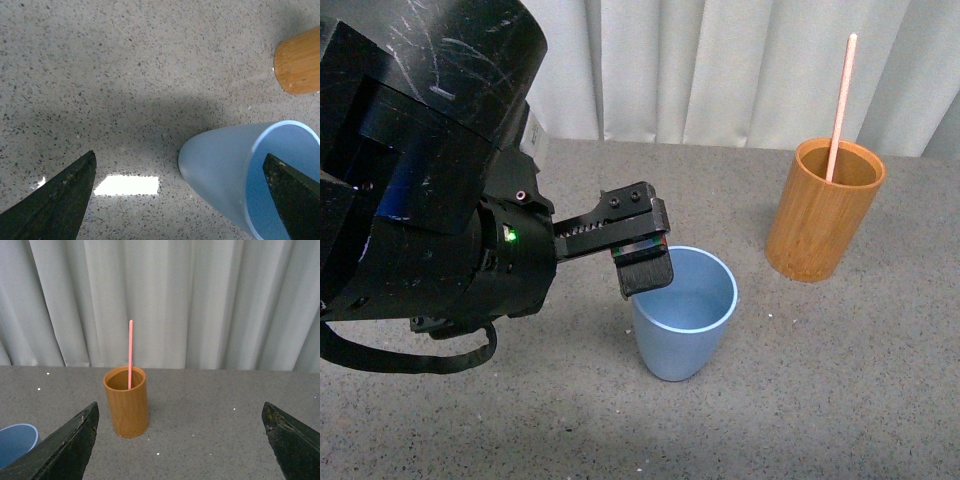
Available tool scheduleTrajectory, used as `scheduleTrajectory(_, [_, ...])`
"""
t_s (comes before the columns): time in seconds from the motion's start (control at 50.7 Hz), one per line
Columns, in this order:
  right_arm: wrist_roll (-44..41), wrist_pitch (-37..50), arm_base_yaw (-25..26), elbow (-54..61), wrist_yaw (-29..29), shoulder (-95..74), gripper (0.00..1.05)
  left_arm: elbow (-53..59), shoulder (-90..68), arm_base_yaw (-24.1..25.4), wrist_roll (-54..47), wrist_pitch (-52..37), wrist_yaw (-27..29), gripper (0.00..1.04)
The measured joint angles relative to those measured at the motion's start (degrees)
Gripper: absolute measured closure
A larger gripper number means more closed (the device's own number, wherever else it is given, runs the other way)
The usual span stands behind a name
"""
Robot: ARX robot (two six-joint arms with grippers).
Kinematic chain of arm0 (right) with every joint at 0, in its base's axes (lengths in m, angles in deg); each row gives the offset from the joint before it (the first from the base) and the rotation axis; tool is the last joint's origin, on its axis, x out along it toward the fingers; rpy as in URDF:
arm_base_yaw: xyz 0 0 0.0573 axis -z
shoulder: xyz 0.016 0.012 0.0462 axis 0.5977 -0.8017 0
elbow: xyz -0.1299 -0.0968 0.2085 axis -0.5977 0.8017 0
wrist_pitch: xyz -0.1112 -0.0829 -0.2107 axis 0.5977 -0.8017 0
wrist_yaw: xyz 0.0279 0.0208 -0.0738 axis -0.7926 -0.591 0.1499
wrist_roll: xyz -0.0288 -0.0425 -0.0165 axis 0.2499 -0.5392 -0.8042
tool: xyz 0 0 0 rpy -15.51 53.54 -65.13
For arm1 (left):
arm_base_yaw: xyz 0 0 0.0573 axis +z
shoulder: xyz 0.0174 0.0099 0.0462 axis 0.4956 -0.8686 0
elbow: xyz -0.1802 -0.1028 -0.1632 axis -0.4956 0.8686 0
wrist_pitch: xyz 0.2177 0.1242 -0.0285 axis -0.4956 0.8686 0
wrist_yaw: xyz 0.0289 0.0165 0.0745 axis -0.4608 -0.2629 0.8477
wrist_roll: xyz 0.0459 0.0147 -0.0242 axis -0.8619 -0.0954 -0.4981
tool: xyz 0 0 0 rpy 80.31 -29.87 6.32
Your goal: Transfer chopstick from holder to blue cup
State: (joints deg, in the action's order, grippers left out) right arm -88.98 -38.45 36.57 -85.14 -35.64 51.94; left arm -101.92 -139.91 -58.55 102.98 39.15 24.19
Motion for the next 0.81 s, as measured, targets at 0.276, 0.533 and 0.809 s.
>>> scheduleTrajectory(0.276, [0.0, 0.0, 0.0, 0.0, 0.0, 0.0, 0.10, 0.3, 1.2, 1.9, -0.8, -1.6, 3.3, 0.08])
scheduleTrajectory(0.533, [0.0, 0.0, 0.0, 0.0, 0.2, 0.0, 0.10, 25.1, 10.3, 12.7, -30.5, -58.6, 11.3, 0.57])
scheduleTrajectory(0.809, [0.0, 0.0, 0.0, 0.0, 0.0, 0.0, 0.10, 42.0, 49.5, 28.3, -33.7, -31.9, -3.2, 1.01])
